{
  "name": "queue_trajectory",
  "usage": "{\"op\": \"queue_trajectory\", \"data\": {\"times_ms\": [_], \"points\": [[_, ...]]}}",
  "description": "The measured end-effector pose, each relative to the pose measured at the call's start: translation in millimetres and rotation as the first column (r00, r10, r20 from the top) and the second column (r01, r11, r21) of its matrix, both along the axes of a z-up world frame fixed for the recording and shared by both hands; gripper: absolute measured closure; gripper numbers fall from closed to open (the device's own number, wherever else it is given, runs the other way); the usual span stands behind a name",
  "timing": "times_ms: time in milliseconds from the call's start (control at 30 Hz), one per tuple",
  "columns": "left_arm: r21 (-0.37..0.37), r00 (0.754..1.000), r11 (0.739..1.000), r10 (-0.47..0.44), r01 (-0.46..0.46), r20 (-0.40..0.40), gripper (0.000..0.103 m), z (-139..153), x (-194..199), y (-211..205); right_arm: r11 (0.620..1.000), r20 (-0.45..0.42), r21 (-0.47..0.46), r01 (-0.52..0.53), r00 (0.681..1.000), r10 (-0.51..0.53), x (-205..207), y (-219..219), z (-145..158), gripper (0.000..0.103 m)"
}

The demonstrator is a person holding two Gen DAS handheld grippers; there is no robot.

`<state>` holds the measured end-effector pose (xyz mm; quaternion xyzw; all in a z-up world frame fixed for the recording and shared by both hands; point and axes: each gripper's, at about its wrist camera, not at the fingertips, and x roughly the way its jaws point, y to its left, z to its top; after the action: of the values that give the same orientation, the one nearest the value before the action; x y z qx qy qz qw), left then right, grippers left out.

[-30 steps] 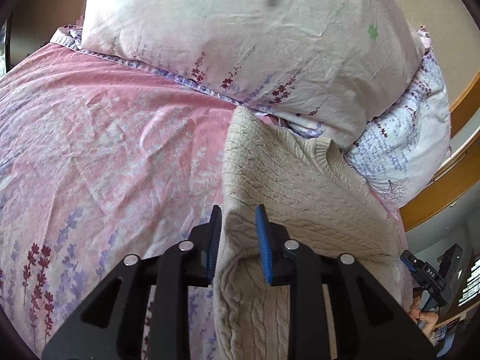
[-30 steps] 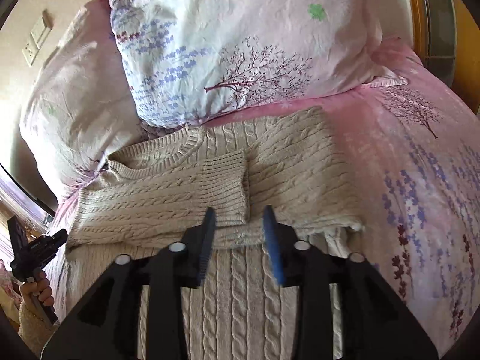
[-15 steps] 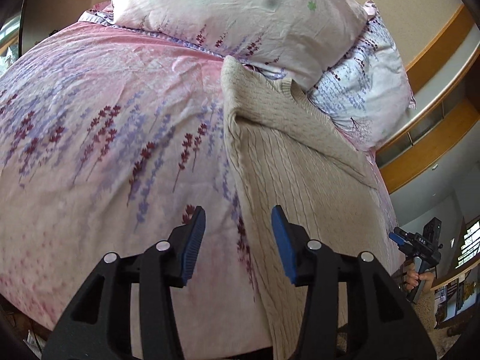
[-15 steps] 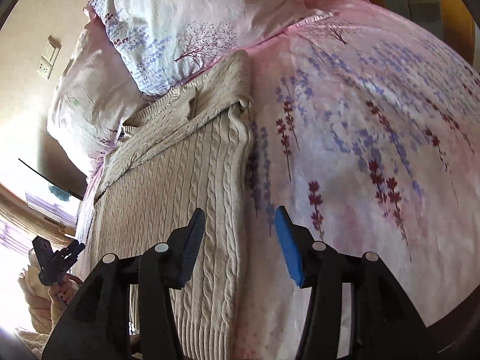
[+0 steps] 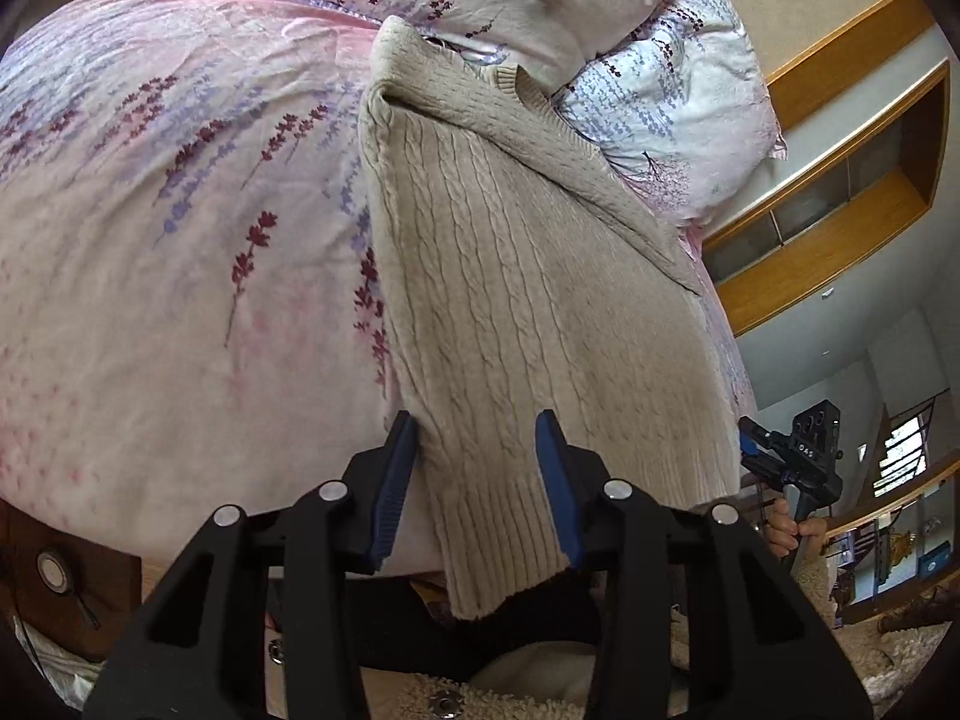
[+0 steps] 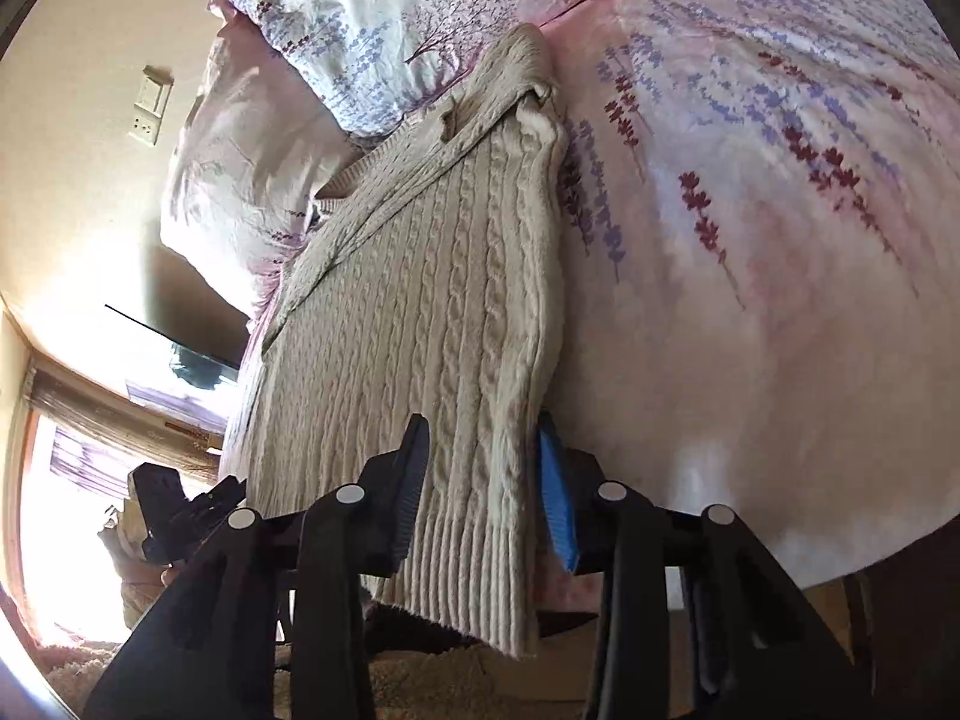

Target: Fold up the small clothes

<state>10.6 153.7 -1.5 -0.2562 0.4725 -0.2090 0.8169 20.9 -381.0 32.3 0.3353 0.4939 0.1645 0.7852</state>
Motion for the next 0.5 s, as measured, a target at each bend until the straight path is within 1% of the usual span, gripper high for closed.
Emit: {"op": "queue_trajectory", "data": {"times_ms": [100, 200, 267, 400, 500], "points": [[-0.057, 1.000, 0.998, -0.014, 0.013, -0.022, 0.069, -4.6, -8.2, -4.3, 0.998, 0.003, 0.049, -0.044, 0.999, 0.043, -10.6, 10.7, -3.7, 0.074], [-0.113, 0.998, 0.993, -0.035, 0.029, -0.052, 0.075, -10.7, -11.9, -7.8, 0.996, 0.011, 0.059, -0.068, 0.998, 0.068, -17.5, 18.5, -4.4, 0.079], [-0.123, 0.997, 0.992, -0.042, 0.034, -0.063, 0.082, -13.2, -11.2, -10.4, 0.996, 0.012, 0.059, -0.074, 0.997, 0.073, -18.6, 20.7, -3.9, 0.083], [-0.128, 0.997, 0.991, -0.041, 0.032, -0.071, 0.087, -15.1, -10.3, -11.5, 0.995, 0.027, 0.051, -0.084, 0.996, 0.082, -20.6, 24.4, -1.4, 0.085], [-0.119, 0.996, 0.992, -0.043, 0.034, -0.073, 0.092, -16.2, -10.2, -13.1, 0.995, 0.051, 0.032, -0.090, 0.995, 0.089, -20.5, 27.9, 1.6, 0.092]]}}
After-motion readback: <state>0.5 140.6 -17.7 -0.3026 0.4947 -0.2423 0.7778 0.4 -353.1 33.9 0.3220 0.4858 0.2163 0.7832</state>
